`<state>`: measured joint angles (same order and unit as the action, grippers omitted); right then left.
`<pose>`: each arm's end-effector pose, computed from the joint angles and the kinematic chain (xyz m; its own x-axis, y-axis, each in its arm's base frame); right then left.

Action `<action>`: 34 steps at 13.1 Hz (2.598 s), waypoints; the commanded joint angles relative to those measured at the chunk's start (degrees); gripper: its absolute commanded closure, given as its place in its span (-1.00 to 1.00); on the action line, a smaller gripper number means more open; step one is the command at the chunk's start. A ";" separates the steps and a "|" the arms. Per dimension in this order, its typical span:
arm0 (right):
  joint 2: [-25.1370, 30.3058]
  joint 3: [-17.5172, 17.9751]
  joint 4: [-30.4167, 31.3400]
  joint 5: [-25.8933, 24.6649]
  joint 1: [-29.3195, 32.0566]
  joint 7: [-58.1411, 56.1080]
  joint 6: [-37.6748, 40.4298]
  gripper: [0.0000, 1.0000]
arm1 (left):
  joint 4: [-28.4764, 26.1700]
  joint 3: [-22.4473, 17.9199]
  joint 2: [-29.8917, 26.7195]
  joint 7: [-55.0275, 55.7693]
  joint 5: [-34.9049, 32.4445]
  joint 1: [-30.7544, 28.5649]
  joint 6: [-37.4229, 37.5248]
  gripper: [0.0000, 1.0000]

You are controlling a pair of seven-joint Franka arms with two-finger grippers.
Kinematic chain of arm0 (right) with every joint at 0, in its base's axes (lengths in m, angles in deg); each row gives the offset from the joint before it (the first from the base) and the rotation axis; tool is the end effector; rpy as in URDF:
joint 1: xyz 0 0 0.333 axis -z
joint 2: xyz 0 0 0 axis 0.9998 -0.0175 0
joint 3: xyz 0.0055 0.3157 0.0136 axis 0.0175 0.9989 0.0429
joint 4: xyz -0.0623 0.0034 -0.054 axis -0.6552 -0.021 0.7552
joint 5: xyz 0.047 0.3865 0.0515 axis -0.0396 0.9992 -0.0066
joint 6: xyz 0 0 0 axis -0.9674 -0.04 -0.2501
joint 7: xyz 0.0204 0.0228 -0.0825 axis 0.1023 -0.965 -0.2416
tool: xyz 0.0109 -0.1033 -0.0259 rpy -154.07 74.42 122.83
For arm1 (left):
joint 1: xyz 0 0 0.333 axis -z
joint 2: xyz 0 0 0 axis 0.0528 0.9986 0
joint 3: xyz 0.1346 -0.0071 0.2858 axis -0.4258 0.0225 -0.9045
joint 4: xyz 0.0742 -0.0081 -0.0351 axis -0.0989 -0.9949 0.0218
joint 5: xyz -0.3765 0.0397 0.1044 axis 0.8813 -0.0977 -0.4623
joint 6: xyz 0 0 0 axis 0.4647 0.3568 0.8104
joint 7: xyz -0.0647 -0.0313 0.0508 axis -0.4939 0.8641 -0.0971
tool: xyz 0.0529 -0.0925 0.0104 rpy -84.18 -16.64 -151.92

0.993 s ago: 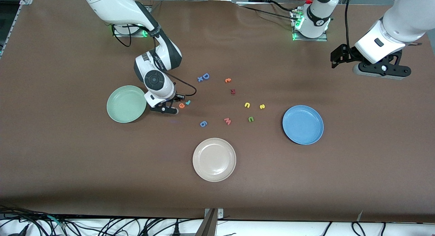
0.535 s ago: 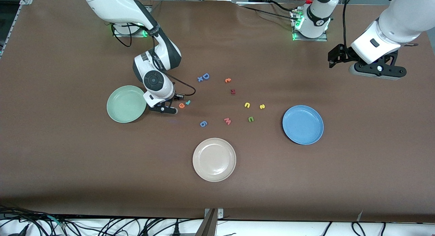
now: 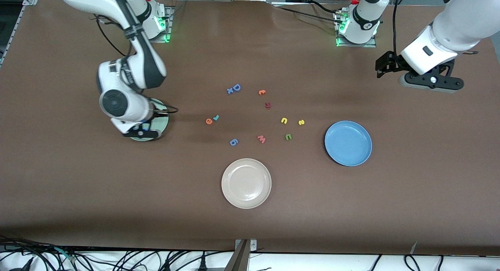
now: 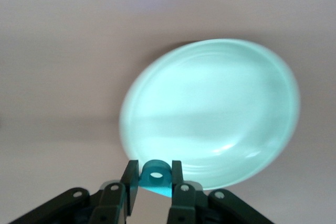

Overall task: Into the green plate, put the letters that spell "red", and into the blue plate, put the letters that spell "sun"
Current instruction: 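Place the p on the green plate while the left gripper reaches letters, then grasp the e with the right gripper while the left gripper grasps the 2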

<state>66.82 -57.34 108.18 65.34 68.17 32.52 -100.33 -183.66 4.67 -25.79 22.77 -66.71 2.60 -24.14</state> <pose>0.5612 0.1294 0.2693 0.9553 0.0039 -0.2956 0.0299 -0.9961 0.0834 0.5237 -0.1249 0.5751 0.9731 -0.1577 -0.1681 -0.1600 -0.9871 0.0001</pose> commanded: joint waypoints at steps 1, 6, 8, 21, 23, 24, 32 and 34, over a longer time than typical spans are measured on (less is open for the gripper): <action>-0.72 -4.50 1.13 0.82 0.52 -9.64 1.00 0.54 | 1.07 2.41 5.01 1.08 -0.14 2.89 2.21 -1.00; -5.64 -4.51 1.57 0.82 1.58 -10.37 -0.06 0.44 | 4.77 2.51 12.05 2.05 1.53 4.47 -1.29 -1.00; -6.87 -4.51 1.75 0.82 1.58 -10.37 -0.06 0.42 | 4.77 2.51 15.56 2.05 1.44 6.40 -4.72 -1.00; -3.28 -3.20 1.22 0.82 1.84 -9.40 0.65 -0.52 | -4.17 2.51 29.29 8.55 1.53 13.79 -31.25 -1.00; -2.22 -2.41 1.14 0.91 1.58 -7.83 0.65 -0.73 | -9.97 2.51 29.03 8.64 1.44 13.79 -38.71 -1.00; -1.52 -1.44 0.96 0.91 1.58 -6.17 0.65 -0.79 | -12.26 2.51 29.02 8.55 1.18 13.79 -41.88 -1.00; -0.98 10.86 -4.04 1.70 1.23 21.33 0.30 -0.96 | -20.55 2.42 30.95 8.55 0.74 13.97 -54.39 -0.92; -1.69 12.45 -4.84 1.70 0.79 25.91 -1.36 -0.97 | -20.20 2.42 32.09 9.51 0.82 15.02 -55.54 -0.85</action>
<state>66.00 -45.87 104.68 65.95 69.04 54.78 -100.80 -204.10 7.55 5.17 31.26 -66.70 16.28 -78.15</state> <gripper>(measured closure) 0.013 0.040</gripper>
